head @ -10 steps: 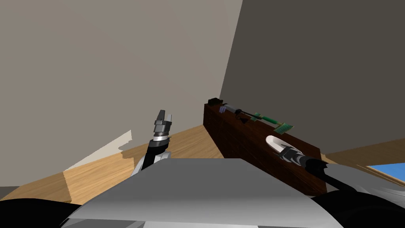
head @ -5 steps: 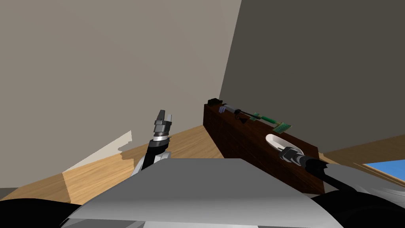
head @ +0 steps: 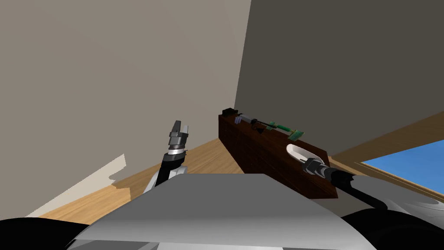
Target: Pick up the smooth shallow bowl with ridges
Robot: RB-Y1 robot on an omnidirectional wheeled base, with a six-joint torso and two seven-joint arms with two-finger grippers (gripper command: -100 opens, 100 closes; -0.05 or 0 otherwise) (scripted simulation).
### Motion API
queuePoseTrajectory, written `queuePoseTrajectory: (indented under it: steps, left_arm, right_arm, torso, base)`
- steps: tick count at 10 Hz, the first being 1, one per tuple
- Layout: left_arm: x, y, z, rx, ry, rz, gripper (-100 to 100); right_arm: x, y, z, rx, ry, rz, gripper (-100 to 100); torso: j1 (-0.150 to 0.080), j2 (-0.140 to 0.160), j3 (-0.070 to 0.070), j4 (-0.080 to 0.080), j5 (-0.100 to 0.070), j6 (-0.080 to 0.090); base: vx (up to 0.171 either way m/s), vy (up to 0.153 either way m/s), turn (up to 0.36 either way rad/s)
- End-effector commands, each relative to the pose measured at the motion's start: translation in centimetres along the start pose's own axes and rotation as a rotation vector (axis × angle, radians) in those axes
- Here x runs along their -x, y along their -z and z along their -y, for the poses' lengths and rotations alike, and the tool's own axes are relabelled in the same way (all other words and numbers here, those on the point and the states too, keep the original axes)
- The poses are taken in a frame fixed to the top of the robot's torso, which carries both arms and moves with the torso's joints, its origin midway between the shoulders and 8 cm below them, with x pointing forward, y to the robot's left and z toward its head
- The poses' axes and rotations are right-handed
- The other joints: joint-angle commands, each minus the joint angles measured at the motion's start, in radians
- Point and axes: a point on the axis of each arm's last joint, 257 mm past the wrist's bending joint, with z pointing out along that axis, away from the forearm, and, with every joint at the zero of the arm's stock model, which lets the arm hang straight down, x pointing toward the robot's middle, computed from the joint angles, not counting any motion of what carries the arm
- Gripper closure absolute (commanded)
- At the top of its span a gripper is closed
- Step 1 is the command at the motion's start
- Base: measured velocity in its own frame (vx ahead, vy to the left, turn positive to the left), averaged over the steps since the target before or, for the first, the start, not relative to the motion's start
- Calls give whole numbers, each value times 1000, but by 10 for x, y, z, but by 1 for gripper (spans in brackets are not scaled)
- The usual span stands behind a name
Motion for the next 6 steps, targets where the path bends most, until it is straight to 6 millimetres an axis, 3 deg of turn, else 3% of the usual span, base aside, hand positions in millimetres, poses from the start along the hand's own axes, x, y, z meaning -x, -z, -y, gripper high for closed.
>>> queuePoseTrajectory:
  steps: [1, 4, 5, 6]
  left_arm:
    - [0, 0, 0, 0, 0, 0, 0]
    - [0, 0, 0, 0, 0, 0, 0]
    - [0, 0, 0, 0, 0, 0, 0]
    - [0, 0, 0, 0, 0, 0, 0]
  right_arm:
    - [22, -1, -1, 13, 38, 44, 100]
    - [47, -1, -4, 31, 82, 93, 100]
    - [40, -2, -4, 27, 72, 82, 100]
    - [41, -2, -4, 29, 74, 84, 0]
  torso:
    - [0, 0, 0, 0, 0, 0]
    - [2, 0, 0, 1, 1, 0]
    - [1, 2, 1, 1, 1, 0]
    - [1, 4, 3, 2, 1, -1]
  base:
    - [141, -7, -380]
    - [105, 10, -231]
    - [33, 7, -41]
    - [6, 2, 8]
